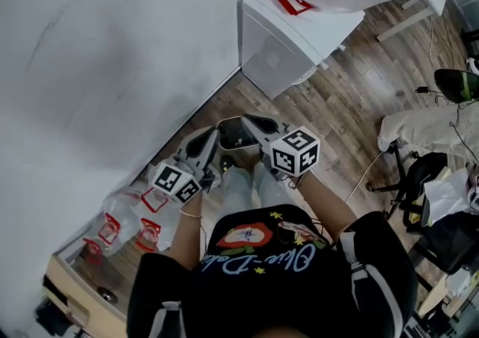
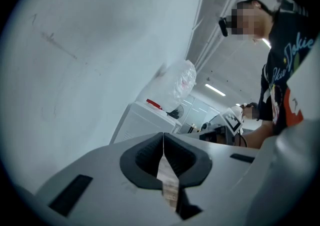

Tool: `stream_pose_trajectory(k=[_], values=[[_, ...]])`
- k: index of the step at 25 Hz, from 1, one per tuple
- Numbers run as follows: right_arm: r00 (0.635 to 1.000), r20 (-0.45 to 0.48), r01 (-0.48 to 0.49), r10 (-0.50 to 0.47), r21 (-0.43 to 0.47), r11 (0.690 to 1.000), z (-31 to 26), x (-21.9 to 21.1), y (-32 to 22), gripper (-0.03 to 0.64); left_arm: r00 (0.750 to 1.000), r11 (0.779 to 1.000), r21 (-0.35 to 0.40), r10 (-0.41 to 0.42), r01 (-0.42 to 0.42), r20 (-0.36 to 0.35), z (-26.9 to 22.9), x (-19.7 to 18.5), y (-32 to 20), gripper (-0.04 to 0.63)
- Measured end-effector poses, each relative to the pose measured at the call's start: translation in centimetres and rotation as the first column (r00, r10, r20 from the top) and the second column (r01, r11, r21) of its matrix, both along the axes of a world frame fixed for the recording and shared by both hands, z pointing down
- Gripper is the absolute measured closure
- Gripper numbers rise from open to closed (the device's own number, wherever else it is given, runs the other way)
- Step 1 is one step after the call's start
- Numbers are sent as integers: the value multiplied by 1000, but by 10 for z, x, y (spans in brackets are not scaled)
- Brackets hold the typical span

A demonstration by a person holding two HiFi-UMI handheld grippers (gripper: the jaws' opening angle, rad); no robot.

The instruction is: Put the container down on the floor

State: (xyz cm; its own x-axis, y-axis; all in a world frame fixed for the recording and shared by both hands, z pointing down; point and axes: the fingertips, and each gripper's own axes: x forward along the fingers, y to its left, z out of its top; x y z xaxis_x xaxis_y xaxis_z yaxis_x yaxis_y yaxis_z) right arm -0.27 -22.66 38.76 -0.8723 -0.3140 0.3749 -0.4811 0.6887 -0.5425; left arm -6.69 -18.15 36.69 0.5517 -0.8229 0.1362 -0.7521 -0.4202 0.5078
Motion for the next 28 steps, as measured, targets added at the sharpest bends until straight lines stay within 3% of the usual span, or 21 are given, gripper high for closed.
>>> stream_pose_trajectory(k=[3,7,16,21,28], values=[[1000,-23,-10,11,38,999,-21,4,0,618,999,1000,3,16,-16,27,-24,5,3,589],[1000,22,-14,13,58,998,-56,6,1,618,996,997,-6,75,-75,44,-51,20,5,589],[991,127,20,-41,163,986,-128,3,6,618,996,993,104,56,-63,63,-114,21,0,589],[989,138,34,-60,184,982,-137,9,16,618,991,989,123,65,-79,116,-122,33,2,589],[988,133,47,-75,203,978,-140,9,19,618,995,990,121,59,-69,78,-126,36,6,589]])
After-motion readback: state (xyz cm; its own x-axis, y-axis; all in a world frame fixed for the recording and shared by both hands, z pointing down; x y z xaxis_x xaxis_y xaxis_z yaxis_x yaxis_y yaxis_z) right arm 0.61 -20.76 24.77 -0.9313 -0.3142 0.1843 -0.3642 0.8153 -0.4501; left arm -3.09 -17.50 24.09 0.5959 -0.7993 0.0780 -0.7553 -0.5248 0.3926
